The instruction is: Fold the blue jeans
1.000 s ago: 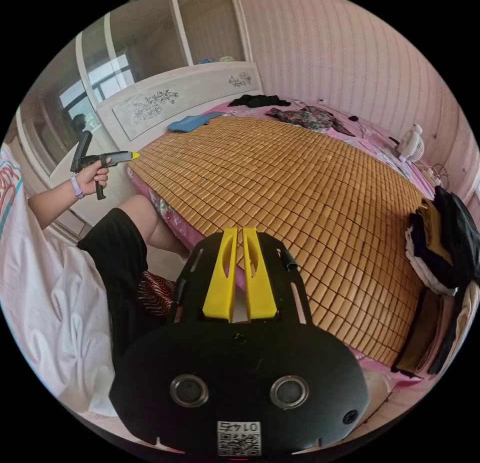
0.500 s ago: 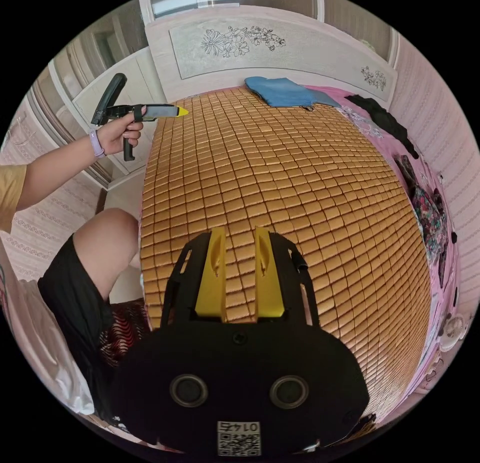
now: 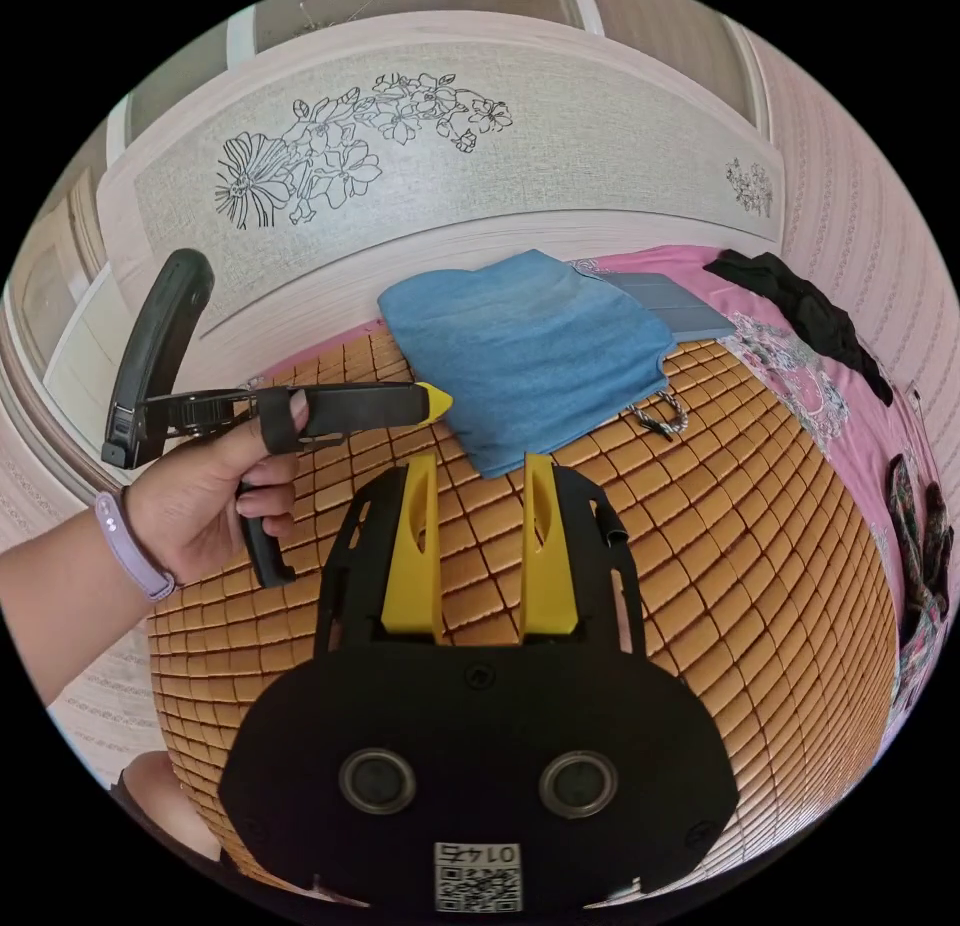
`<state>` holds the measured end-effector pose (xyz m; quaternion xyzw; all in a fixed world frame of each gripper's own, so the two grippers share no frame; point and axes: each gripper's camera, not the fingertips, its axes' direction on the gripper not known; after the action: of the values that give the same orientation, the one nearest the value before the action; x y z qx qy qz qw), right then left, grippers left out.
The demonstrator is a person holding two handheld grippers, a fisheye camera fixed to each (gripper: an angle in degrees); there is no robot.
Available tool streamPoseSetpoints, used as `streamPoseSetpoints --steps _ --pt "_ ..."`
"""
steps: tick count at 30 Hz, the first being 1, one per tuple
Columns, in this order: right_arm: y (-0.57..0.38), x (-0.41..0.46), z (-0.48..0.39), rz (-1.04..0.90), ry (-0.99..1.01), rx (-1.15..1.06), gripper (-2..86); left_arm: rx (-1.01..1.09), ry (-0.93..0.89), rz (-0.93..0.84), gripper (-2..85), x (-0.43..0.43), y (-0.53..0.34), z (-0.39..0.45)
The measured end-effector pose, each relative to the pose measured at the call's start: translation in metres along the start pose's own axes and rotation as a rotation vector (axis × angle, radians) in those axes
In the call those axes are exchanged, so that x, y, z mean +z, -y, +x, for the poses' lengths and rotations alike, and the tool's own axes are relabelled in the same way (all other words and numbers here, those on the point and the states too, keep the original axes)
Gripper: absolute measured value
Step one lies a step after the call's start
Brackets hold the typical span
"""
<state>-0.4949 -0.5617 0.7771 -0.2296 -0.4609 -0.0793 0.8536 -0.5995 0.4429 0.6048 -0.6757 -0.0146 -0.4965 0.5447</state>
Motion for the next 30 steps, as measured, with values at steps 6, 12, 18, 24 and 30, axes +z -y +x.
streamPoseSetpoints --steps 6,12,18,24,30 --pt "0.013 0.020 -0.012 -0.108 -0.105 -0.097 5.7 -0.090 -0.061 0.005 1.9 0.001 0.009 -0.019" --pt "-0.002 -0.108 0.019 0.157 0.170 -0.061 1.5 0.331 0.086 0.217 0.1 -0.093 -0.010 0.061" --pt "0.012 -0.274 0.019 0.399 0.225 -0.075 1.1 0.300 -0.203 0.387 -0.5 -0.227 0.008 0.129" --pt "-0.059 -0.413 0.010 0.549 0.255 -0.062 1.0 0.487 -0.303 0.448 -0.5 -0.336 -0.044 0.212" --pt "-0.250 -0.493 0.031 0.612 0.303 0.098 0.9 0.665 -0.617 0.278 1.0 -0.353 -0.163 0.282"
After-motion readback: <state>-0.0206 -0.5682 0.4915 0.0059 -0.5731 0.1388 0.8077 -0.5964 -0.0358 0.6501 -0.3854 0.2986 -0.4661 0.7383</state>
